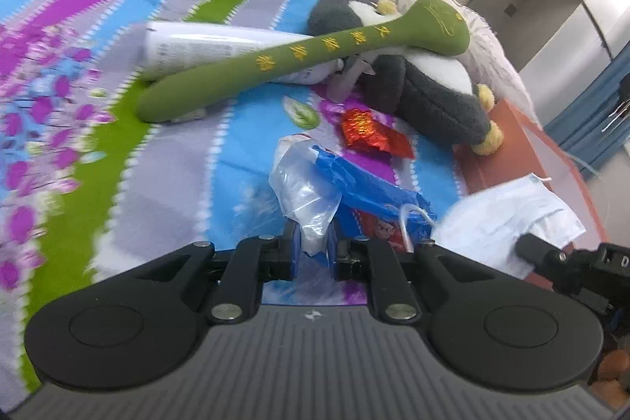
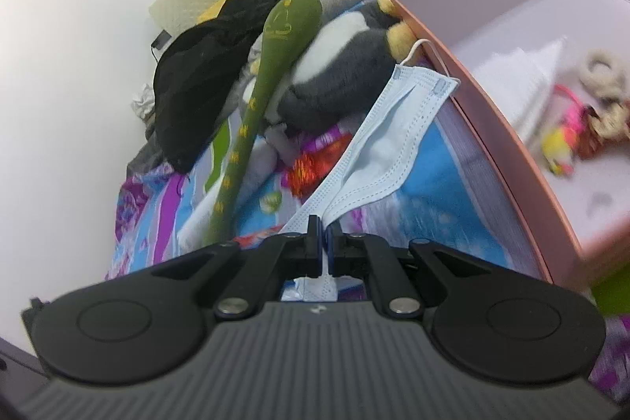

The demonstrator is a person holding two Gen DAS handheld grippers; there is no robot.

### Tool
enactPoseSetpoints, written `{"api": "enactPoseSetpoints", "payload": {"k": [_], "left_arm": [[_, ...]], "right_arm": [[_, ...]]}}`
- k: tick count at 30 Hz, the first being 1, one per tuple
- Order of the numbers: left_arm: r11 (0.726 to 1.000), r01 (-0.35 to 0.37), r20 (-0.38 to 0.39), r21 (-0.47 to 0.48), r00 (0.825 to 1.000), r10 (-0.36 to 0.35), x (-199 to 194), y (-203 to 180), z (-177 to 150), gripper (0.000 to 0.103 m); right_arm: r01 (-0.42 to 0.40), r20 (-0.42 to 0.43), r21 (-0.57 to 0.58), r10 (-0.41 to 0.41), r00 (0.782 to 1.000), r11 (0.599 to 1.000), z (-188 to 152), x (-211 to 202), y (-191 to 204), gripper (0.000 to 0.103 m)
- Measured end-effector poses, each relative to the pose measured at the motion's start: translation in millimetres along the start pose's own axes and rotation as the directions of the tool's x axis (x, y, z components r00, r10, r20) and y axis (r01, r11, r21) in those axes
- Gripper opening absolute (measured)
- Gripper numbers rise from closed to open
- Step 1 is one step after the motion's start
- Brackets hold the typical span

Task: Organize soft objects

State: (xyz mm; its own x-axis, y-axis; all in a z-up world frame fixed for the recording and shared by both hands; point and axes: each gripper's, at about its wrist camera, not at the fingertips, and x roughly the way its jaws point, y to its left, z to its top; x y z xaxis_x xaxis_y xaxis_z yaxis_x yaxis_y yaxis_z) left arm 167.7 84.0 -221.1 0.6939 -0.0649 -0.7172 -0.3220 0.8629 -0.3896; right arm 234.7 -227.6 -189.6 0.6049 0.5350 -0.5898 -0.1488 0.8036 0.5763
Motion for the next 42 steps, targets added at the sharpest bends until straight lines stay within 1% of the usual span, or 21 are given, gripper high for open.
{"api": "enactPoseSetpoints", "payload": {"k": [1,5,11,14,17,23,27,29,30,31,37,39,41,42], "left_arm": [[1.000,-0.019,0.000,0.000,1.000,0.019,-7.0,1.7,-4.2,0.016],[0.998,-0.059,0.007,-0.002,0.998,0.059,-29.3,9.8,-18.4,0.016],[0.997,-0.076,-0.037,0.030,0.996,0.077,-38.0,6.9,-37.9,0.016],[0.996,-0.072,-0.062,0.048,0.995,0.075,-41.1,0.8,-48.8,0.016],[0.995,-0.061,-0.085,0.077,0.994,0.068,-42.5,-8.9,-58.2,0.016],[0.989,-0.041,-0.142,0.140,0.988,0.061,-44.1,-21.4,-68.8,0.018],[0.981,-0.032,-0.179,0.190,0.982,0.066,-47.0,-25.1,-70.1,0.028],[0.972,-0.012,-0.193,0.235,0.979,0.059,-48.7,-28.8,-70.5,0.043],[0.964,-0.003,-0.198,0.265,0.979,0.057,-49.5,-31.3,-71.0,0.046],[0.955,-0.001,-0.200,0.298,0.978,0.064,-50.9,-34.8,-71.5,0.048],[0.908,-0.005,-0.188,0.419,0.978,0.092,-61.9,-50.5,-70.1,0.048],[0.894,-0.009,-0.177,0.449,0.979,0.098,-66.5,-54.1,-67.7,0.051],[0.876,-0.017,-0.155,0.481,0.982,0.104,-71.7,-58.2,-64.7,0.057],[0.867,-0.021,-0.142,0.497,0.984,0.105,-74.2,-60.1,-63.2,0.058]], "right_arm": [[0.006,-0.011,-0.006,-0.006,1.000,1.000,-5.5,-3.0,-0.2,0.006],[0.041,-0.041,-0.024,-0.042,0.998,0.999,-25.7,-12.8,-5.9,0.006],[0.097,-0.044,-0.033,-0.099,0.994,0.995,-45.0,-29.8,-22.5,0.006],[0.130,-0.035,-0.061,-0.132,0.991,0.990,-51.0,-35.7,-28.0,0.006],[0.143,-0.043,-0.057,-0.146,0.988,0.988,-56.1,-39.4,-35.8,0.006],[0.174,-0.032,-0.073,-0.177,0.984,0.982,-59.8,-41.2,-42.5,0.006],[0.175,-0.036,-0.073,-0.178,0.983,0.982,-61.8,-40.8,-46.1,0.006],[0.174,-0.040,-0.075,-0.177,0.983,0.982,-62.9,-40.2,-47.1,0.006],[0.174,-0.041,-0.075,-0.177,0.983,0.982,-63.2,-39.8,-47.3,0.006],[0.174,-0.042,-0.076,-0.178,0.983,0.982,-63.1,-39.2,-47.5,0.006],[0.176,-0.044,-0.073,-0.179,0.983,0.982,-63.2,-38.7,-50.3,0.006],[0.177,-0.048,-0.071,-0.180,0.982,0.982,-63.3,-37.4,-51.0,0.006],[0.178,-0.049,-0.073,-0.181,0.982,0.981,-63.6,-37.1,-51.1,0.006],[0.178,-0.048,-0.072,-0.182,0.982,0.981,-63.6,-37.3,-50.9,0.006]]}}
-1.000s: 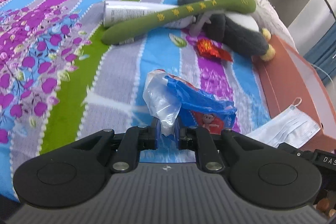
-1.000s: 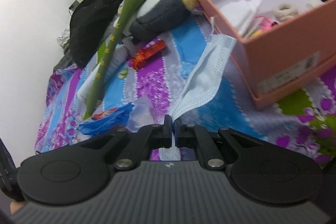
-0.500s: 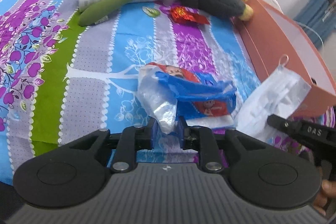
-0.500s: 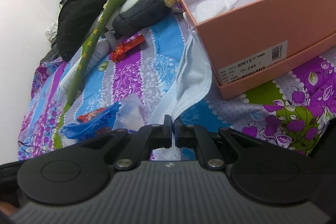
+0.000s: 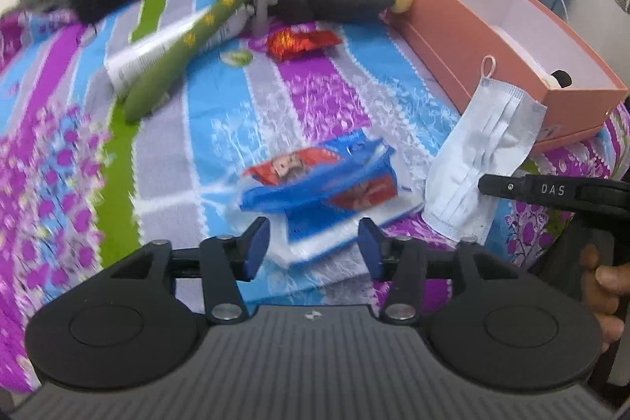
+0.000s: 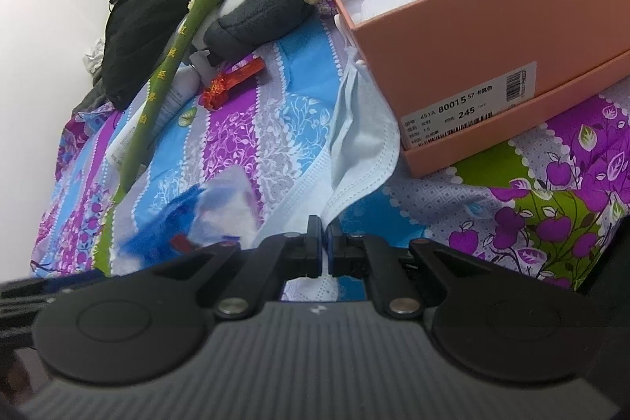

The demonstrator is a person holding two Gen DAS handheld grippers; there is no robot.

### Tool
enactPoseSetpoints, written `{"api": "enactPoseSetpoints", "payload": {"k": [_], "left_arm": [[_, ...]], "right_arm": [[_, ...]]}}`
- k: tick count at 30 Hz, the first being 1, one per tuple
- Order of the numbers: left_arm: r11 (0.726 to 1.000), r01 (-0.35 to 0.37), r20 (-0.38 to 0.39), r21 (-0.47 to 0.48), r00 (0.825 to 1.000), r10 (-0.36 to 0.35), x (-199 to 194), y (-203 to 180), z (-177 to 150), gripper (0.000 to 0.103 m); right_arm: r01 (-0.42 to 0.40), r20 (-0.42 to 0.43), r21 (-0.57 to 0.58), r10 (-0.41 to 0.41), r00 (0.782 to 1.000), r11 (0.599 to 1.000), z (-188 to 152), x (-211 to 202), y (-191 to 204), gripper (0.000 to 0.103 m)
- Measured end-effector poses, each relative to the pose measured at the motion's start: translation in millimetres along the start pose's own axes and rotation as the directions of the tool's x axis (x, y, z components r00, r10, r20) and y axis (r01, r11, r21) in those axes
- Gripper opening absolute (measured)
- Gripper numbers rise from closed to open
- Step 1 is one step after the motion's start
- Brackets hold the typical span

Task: Organize soft objects

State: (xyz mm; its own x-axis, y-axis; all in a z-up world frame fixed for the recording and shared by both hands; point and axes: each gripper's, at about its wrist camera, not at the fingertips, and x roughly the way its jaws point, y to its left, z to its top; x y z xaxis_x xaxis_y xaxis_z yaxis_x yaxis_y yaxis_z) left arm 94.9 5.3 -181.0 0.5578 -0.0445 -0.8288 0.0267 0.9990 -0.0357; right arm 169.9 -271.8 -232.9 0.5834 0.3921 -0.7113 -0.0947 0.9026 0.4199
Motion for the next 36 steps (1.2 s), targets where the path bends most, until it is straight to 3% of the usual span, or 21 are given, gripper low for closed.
{"api": "enactPoseSetpoints", "payload": {"k": [6,12,20,24,27,32,36], "left_arm": [[0.989,-0.023,0.034,0.148,0.999,0.018,-0.7,-9.7,13.1,0.064],[0.964,-0.029,0.022,0.263,0.999,0.024,24.8,-17.8,27.2,0.064],[0.946,0.028,-0.037,0.324,0.999,-0.017,57.7,-21.0,35.6,0.064],[0.946,0.025,-0.065,0.322,0.998,-0.005,71.4,-21.9,34.8,0.064],[0.950,0.026,-0.063,0.312,0.998,-0.007,77.1,-21.1,34.6,0.057],[0.969,0.024,-0.069,0.246,0.998,-0.007,79.1,-18.3,33.9,0.023],[0.986,0.012,-0.039,0.167,0.999,-0.005,71.1,-15.7,32.5,0.009]], "right_arm": [[-0.002,-0.002,0.008,0.002,1.000,1.000,-0.3,0.3,-2.1,0.006],[-0.008,-0.004,0.019,0.008,1.000,1.000,-0.7,-0.1,-4.6,0.006],[-0.020,-0.005,0.019,0.020,1.000,1.000,-0.4,-0.7,-4.7,0.006],[-0.029,-0.004,0.012,0.029,1.000,0.999,-0.6,-2.7,-3.2,0.006],[-0.034,-0.001,0.006,0.034,0.999,0.999,0.1,-3.7,-2.1,0.006],[-0.057,0.004,-0.019,0.057,0.998,0.998,2.4,-6.9,3.1,0.006],[-0.071,0.014,-0.046,0.072,0.997,0.996,4.2,-10.3,9.6,0.006]]}}
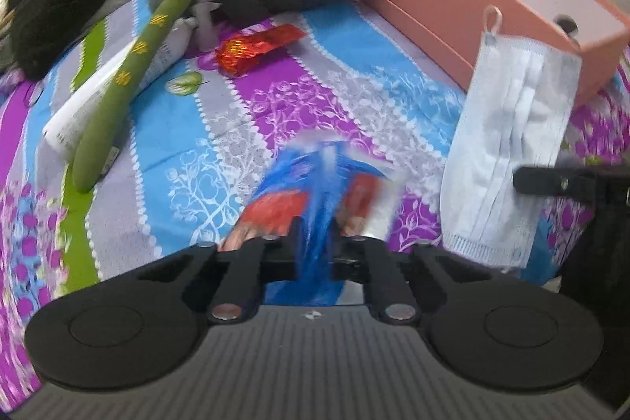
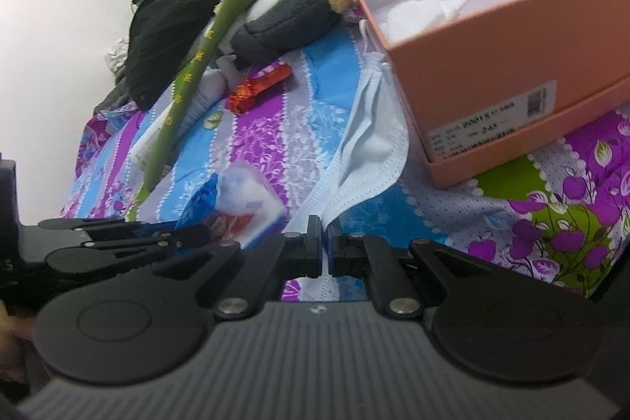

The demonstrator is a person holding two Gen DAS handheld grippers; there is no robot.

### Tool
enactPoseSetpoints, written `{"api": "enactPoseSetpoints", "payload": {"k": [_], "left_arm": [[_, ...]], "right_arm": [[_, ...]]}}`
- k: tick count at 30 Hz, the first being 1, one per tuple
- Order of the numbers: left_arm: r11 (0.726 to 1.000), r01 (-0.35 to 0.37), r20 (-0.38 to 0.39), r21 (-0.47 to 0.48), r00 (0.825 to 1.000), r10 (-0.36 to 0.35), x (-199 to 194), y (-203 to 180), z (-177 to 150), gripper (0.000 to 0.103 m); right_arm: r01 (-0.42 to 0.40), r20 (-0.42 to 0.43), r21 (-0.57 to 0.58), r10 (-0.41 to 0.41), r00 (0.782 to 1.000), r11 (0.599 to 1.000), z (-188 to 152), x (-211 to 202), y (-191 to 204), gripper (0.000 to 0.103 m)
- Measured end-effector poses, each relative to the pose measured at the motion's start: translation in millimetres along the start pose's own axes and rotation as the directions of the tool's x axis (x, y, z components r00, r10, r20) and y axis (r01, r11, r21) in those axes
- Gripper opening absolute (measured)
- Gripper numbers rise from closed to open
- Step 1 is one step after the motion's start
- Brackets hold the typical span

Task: Organize soft objects

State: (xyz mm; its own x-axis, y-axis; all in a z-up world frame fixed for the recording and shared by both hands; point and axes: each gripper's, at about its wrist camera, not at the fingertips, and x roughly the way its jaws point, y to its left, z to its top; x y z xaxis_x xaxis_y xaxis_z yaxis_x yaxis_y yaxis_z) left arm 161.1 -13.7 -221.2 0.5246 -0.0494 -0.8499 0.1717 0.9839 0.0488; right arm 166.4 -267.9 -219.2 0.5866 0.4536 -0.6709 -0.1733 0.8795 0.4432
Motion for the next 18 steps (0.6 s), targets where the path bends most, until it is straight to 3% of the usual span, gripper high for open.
{"api": "enactPoseSetpoints", "payload": {"k": [8,13,18], "left_arm": [[0.986,-0.004,0.091,-0.170,0.996,0.020,-35.5,-0.1,-6.7,0.008],[0.959,0.011,0.128,-0.284,0.991,0.026,-55.9,5.9,-12.8,0.007],[0.944,0.021,0.144,-0.330,0.989,0.028,-70.1,8.6,-16.6,0.007]], "right_arm": [[-0.014,0.031,-0.059,0.016,0.999,0.998,-0.2,-12.6,11.8,0.006],[-0.018,0.050,-0.100,0.023,0.999,0.995,-1.0,-22.9,19.3,0.006],[-0.021,0.065,-0.142,0.031,0.997,0.990,-1.3,-34.5,29.3,0.006]]}}
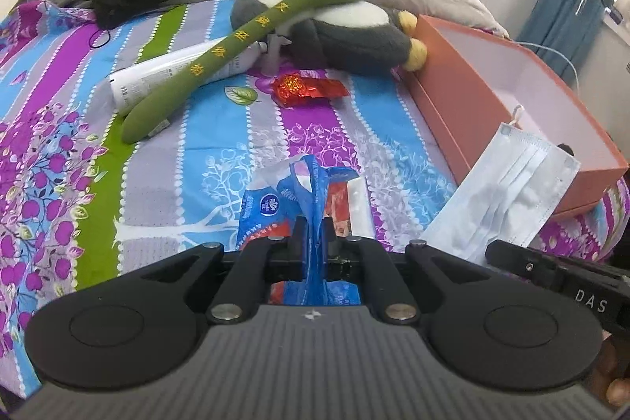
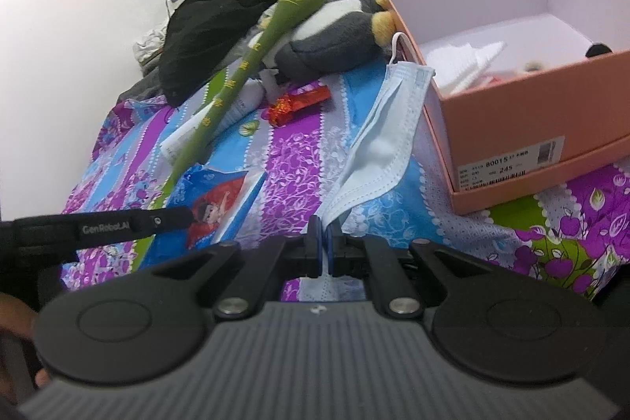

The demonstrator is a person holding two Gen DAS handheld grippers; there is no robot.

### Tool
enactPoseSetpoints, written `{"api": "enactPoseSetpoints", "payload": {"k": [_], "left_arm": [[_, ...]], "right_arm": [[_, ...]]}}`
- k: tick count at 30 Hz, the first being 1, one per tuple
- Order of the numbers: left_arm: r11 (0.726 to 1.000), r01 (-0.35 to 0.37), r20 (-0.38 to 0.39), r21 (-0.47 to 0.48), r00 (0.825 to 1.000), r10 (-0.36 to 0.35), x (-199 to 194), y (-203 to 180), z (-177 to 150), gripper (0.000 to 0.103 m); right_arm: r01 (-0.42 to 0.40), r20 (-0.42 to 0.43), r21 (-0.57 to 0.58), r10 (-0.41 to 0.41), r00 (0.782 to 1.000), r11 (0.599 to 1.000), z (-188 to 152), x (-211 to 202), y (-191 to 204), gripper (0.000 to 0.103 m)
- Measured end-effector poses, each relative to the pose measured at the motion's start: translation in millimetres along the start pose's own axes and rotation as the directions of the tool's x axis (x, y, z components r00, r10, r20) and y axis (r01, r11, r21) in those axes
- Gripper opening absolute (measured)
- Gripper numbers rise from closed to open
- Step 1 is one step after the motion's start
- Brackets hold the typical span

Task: Organize soft objects
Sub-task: 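Carry the packet with left tool while right tool carries the mask over the box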

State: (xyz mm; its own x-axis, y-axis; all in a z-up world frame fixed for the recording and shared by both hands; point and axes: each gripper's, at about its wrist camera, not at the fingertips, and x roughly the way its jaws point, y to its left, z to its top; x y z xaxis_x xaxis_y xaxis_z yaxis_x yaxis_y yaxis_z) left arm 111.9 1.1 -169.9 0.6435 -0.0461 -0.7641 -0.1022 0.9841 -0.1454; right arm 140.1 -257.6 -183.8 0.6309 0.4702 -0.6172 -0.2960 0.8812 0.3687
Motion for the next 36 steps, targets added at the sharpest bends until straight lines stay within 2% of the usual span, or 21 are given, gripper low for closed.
{"api": "enactPoseSetpoints", "payload": {"k": [8,16,20,24,29,32,36], "left_arm": [[1.000,0.025,0.040,0.007,0.999,-0.025,-27.1,-8.6,13.8,0.007],[0.997,0.066,0.110,0.050,0.991,-0.071,-56.7,-33.6,48.5,0.008],[0.991,0.098,0.153,0.091,0.982,-0.111,-66.3,-53.6,72.8,0.007],[0.980,0.139,0.174,0.143,0.971,-0.163,-65.4,-83.8,98.2,0.008],[0.961,0.218,0.127,0.172,0.962,-0.241,-43.7,-125.0,131.5,0.008],[0.946,0.247,0.081,0.211,0.960,-0.269,-21.4,-154.8,151.6,0.008],[0.937,0.279,0.022,0.209,0.957,-0.289,10.8,-185.8,177.2,0.008]], "right_arm": [[-0.013,0.043,-0.080,0.017,0.999,0.997,17.1,-23.1,22.2,0.006],[0.022,0.133,-0.144,-0.003,0.991,0.989,49.9,-58.8,32.7,0.006],[0.053,0.203,-0.164,-0.019,0.979,0.985,69.4,-82.4,28.1,0.006],[0.133,0.286,-0.159,-0.083,0.955,0.978,92.2,-101.8,16.5,0.006],[0.212,0.323,-0.116,-0.164,0.932,0.970,127.2,-105.4,-11.8,0.006],[0.233,0.289,-0.077,-0.202,0.936,0.969,148.0,-93.0,-37.5,0.006],[0.279,0.236,-0.023,-0.266,0.935,0.960,170.9,-70.3,-69.2,0.006]]}}
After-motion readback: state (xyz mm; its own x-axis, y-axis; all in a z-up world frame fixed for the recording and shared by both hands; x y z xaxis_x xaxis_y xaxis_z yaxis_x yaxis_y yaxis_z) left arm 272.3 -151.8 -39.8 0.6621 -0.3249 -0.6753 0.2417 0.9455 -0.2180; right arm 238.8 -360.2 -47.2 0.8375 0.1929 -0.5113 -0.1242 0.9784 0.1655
